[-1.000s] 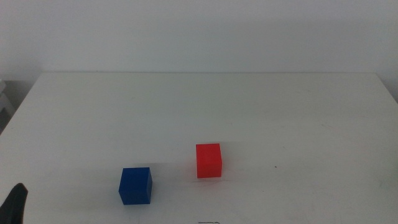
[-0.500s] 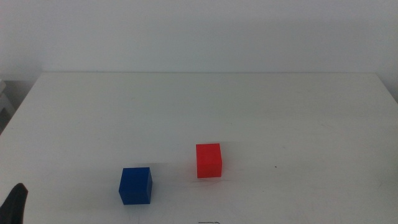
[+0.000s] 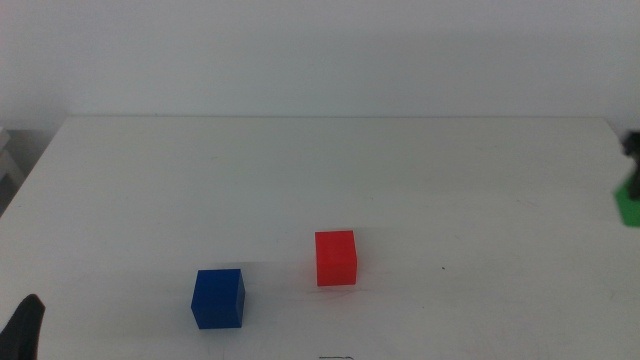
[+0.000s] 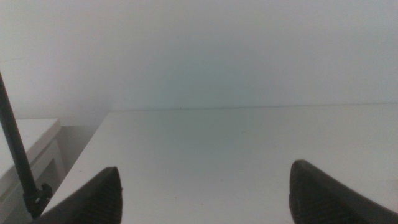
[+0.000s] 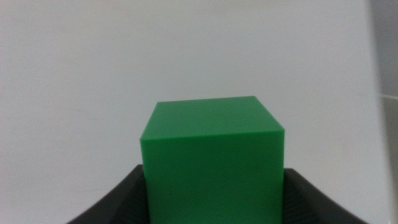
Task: Stack red cubes first, then green, then blue cubes in a specific spot.
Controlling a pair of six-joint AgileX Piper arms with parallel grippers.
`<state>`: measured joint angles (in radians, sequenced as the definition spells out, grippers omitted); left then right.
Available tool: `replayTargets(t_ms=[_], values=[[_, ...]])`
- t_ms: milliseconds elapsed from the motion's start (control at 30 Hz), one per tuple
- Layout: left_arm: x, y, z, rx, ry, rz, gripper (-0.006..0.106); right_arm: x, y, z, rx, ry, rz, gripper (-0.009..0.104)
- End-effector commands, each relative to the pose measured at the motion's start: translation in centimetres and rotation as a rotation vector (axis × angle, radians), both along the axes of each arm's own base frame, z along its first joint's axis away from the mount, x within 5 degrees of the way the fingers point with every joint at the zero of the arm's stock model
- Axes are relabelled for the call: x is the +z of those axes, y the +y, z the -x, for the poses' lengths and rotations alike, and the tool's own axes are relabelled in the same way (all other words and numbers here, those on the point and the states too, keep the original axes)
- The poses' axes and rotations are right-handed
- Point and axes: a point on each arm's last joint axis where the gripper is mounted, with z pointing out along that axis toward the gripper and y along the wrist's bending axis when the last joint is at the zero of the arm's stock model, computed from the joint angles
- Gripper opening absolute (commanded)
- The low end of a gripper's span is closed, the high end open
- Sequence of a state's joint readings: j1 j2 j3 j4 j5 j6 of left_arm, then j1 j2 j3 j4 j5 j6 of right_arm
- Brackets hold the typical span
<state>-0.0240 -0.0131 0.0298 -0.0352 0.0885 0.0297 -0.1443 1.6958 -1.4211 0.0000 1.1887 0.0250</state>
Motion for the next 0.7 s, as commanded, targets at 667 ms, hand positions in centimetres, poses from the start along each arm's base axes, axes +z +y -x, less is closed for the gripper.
replayTargets(t_ms=[667], values=[[1.0, 0.0, 0.2, 0.000, -0.111, 0.015, 0.090, 3.4, 28.0, -0.8, 0.252, -0.111, -0.096, -0.001]])
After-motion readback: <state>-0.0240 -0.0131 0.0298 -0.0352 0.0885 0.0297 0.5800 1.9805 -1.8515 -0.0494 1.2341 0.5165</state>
